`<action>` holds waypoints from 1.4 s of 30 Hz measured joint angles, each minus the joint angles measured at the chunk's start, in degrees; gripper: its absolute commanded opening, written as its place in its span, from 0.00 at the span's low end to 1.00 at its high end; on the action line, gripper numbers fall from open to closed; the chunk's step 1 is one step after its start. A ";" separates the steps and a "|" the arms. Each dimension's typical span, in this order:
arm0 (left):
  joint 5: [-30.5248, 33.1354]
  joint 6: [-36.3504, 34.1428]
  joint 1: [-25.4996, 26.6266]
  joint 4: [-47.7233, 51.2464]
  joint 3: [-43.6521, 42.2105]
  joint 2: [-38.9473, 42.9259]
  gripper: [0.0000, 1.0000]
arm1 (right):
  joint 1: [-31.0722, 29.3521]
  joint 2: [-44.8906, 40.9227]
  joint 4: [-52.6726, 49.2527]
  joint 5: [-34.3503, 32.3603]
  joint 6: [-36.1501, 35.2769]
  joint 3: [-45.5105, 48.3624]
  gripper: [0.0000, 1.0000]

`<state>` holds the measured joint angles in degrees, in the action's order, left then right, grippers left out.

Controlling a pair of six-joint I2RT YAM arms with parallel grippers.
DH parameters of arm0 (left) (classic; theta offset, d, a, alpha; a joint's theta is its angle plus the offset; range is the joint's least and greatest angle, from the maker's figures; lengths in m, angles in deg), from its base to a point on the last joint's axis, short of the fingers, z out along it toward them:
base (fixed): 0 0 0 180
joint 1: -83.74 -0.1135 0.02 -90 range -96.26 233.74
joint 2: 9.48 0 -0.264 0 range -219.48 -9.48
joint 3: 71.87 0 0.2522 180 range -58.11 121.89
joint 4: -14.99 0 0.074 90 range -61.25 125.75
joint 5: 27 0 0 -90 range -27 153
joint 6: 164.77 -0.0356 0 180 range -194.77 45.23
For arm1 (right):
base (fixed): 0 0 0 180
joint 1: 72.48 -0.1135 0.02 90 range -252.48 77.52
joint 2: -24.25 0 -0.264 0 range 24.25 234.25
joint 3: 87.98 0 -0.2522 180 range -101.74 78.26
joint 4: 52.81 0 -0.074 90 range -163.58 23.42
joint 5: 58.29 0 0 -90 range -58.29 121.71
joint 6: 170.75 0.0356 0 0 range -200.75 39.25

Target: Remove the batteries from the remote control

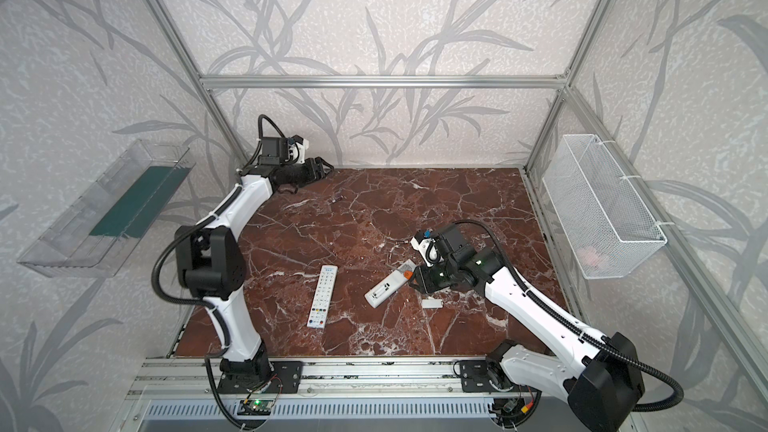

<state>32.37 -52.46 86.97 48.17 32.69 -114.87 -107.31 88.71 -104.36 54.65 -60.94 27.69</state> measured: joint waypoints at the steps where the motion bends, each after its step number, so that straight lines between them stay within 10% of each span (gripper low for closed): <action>1: 0.11 0.37 0.13 -1.09 -3.61 2.75 0.77 | 0.17 0.04 0.42 0.00 0.15 0.07 0.00; 13: -5.38 6.21 4.92 -4.90 -32.65 17.73 0.78 | 1.68 0.59 3.37 0.00 1.68 1.20 0.00; 28: -3.58 8.28 15.04 -2.21 -46.86 33.66 0.75 | 3.23 -0.28 7.37 1.62 2.86 6.10 0.00; 42: -3.69 36.81 8.15 -24.06 -59.17 50.47 0.77 | 3.28 -9.22 23.63 -2.69 9.05 9.94 0.00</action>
<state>28.67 -15.66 95.12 24.11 -26.47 -64.40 -104.03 79.49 -80.73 51.96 -51.89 37.64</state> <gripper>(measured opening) 0.764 0.271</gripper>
